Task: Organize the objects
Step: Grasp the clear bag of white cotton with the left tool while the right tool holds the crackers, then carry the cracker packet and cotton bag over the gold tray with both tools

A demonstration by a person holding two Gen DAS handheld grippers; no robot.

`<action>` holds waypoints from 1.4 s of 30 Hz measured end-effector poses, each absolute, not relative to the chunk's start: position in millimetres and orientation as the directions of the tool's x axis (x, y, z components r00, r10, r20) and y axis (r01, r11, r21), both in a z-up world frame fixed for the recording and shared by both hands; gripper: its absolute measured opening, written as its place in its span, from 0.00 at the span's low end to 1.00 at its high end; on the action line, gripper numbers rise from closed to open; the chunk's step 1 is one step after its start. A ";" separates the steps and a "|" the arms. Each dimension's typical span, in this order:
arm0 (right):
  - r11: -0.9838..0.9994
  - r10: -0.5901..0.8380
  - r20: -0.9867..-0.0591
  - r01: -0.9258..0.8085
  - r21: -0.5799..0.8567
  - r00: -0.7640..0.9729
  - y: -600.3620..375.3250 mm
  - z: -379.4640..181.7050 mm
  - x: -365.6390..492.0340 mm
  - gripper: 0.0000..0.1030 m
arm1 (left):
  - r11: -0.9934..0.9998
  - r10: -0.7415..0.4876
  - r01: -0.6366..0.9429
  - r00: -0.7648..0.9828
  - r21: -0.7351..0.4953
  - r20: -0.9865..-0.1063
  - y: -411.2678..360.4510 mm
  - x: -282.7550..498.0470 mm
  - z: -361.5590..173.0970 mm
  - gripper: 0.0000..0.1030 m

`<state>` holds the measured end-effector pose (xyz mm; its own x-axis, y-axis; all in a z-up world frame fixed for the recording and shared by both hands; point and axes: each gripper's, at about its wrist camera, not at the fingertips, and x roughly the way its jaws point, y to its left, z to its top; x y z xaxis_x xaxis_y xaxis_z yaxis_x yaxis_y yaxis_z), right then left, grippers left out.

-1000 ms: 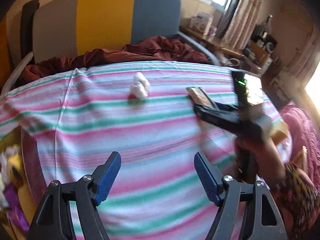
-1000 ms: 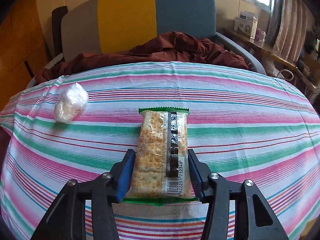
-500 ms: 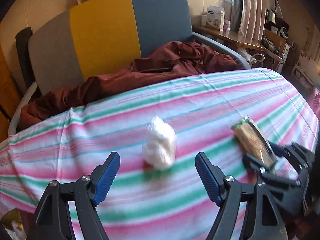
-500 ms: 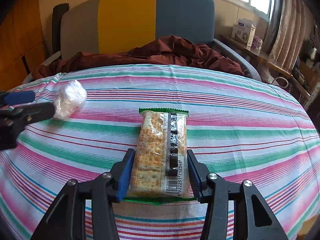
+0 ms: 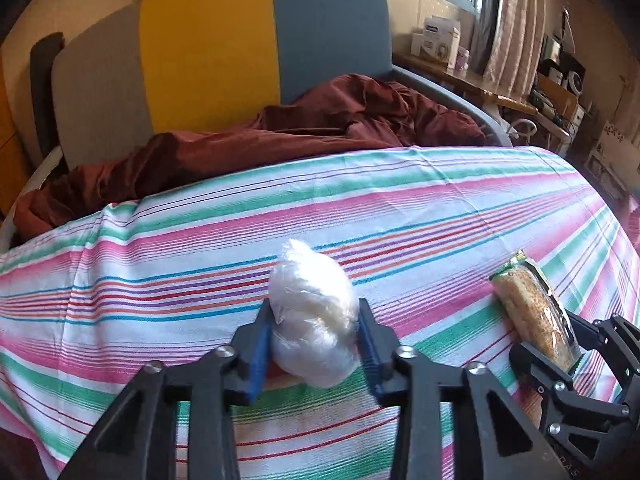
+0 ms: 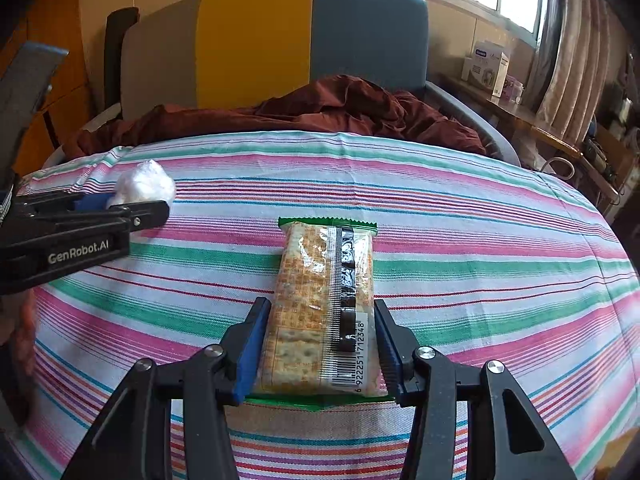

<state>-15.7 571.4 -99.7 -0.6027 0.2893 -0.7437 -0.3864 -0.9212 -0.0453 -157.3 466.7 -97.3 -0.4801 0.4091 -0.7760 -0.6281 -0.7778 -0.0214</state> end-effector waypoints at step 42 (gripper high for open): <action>-0.918 0.396 -0.625 -0.273 -0.288 -0.673 482.4 -82.7 14.1 0.43 | -0.793 0.499 -0.603 -0.557 -0.089 -0.664 331.7 -10.3 -62.6 0.32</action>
